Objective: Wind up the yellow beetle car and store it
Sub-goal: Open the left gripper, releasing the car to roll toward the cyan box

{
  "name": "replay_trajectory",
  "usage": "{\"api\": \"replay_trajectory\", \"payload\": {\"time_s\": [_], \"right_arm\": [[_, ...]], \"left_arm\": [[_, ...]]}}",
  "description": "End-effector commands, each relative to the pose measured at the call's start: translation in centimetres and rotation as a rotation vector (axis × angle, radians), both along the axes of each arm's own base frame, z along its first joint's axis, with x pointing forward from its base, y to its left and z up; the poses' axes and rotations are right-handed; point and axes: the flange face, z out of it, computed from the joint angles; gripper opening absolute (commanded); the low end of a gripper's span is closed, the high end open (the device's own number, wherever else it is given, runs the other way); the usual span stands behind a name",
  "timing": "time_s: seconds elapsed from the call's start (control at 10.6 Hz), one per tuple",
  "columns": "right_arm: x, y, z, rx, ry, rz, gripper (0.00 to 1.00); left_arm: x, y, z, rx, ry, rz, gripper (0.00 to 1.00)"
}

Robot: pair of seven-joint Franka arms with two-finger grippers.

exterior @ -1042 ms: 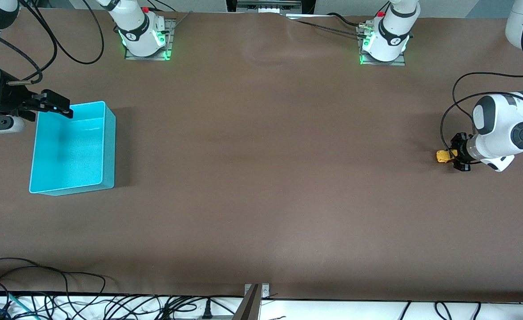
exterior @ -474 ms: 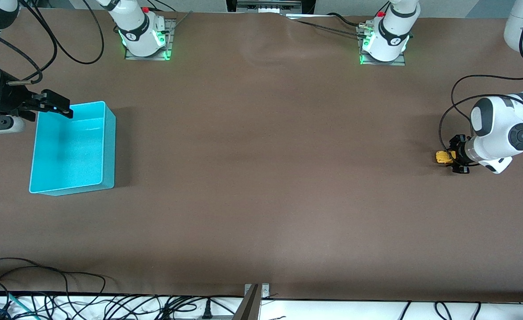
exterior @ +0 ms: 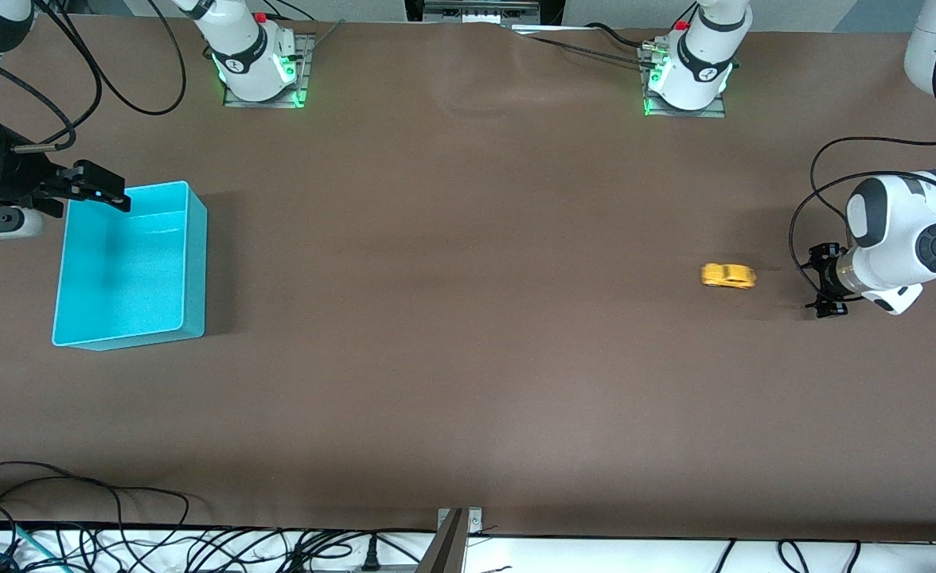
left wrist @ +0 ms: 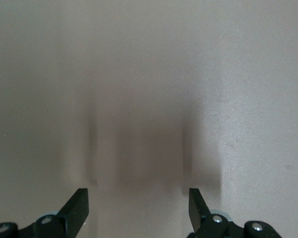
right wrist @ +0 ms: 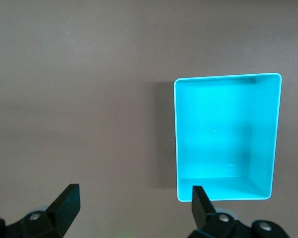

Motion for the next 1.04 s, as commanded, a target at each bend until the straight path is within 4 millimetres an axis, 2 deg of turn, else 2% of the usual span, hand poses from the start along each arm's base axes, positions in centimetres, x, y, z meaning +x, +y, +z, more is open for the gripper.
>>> {"api": "replay_trajectory", "payload": {"time_s": [0.0, 0.28, 0.57, 0.76, 0.95], "right_arm": [[0.0, -0.2, 0.1, 0.018, -0.006, 0.010, 1.00], [0.0, -0.3, 0.1, 0.018, -0.006, 0.009, 1.00], [0.0, -0.3, 0.2, 0.018, -0.007, 0.009, 1.00], [-0.2, -0.3, 0.3, 0.018, -0.004, 0.009, 1.00], [-0.2, -0.4, 0.4, 0.016, -0.003, 0.009, 1.00]], "left_arm": [[0.0, 0.0, 1.0, 0.016, 0.033, -0.027, 0.89], [0.7, -0.2, 2.9, 0.019, 0.062, -0.024, 0.89], [2.6, -0.2, 5.8, 0.025, 0.096, -0.026, 0.89], [4.1, -0.8, 8.2, 0.015, 0.104, -0.037, 0.89], [6.0, -0.3, 12.1, -0.063, 0.091, -0.103, 0.89]]}}
